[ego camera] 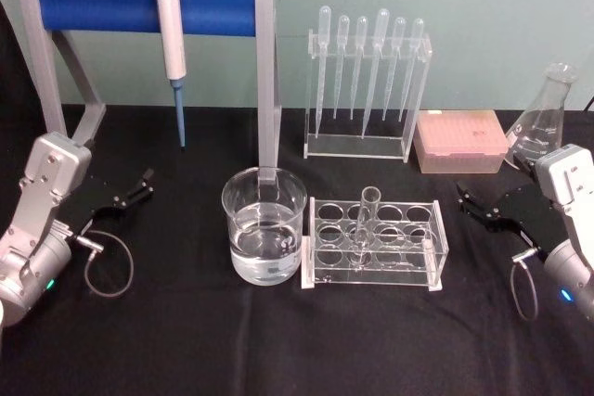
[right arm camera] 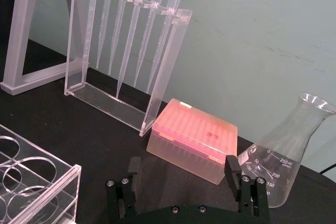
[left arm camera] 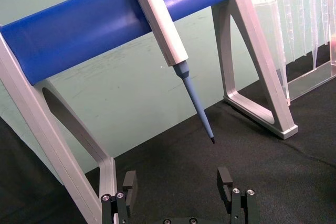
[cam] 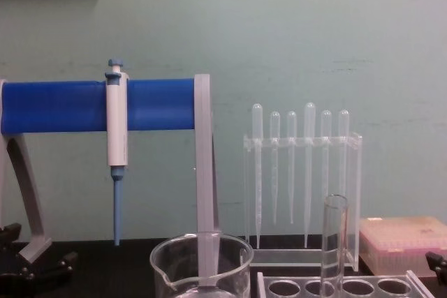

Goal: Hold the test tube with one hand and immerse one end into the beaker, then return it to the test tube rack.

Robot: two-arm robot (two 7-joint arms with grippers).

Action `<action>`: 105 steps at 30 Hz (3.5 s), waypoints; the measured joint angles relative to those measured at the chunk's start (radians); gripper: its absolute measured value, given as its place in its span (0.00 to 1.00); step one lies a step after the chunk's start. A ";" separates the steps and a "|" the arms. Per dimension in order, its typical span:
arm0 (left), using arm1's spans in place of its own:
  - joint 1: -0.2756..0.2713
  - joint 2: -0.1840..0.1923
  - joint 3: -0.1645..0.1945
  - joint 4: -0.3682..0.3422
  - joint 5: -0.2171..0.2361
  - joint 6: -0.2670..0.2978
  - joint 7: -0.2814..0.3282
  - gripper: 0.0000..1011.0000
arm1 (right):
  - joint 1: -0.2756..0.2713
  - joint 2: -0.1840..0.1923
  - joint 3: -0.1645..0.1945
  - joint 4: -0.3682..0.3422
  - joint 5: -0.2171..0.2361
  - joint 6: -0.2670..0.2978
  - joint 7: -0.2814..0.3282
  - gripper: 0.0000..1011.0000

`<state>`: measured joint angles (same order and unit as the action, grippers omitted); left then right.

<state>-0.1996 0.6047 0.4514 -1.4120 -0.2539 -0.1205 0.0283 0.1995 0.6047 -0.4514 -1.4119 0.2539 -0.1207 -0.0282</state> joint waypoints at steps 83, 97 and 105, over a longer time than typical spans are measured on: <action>0.000 0.000 0.000 0.000 0.000 0.000 0.000 0.99 | 0.051 0.167 -0.004 -0.201 0.275 0.086 0.834 0.99; 0.000 0.000 0.000 0.000 0.000 0.000 0.000 0.99 | 0.179 0.093 -0.088 -0.091 0.254 0.100 0.863 0.99; 0.000 0.000 0.000 0.000 0.000 0.000 0.000 0.99 | 0.213 0.067 -0.115 -0.054 0.243 0.097 0.861 0.99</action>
<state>-0.1995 0.6047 0.4514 -1.4120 -0.2539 -0.1205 0.0283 0.4126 0.6718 -0.5665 -1.4659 0.4970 -0.0238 0.8333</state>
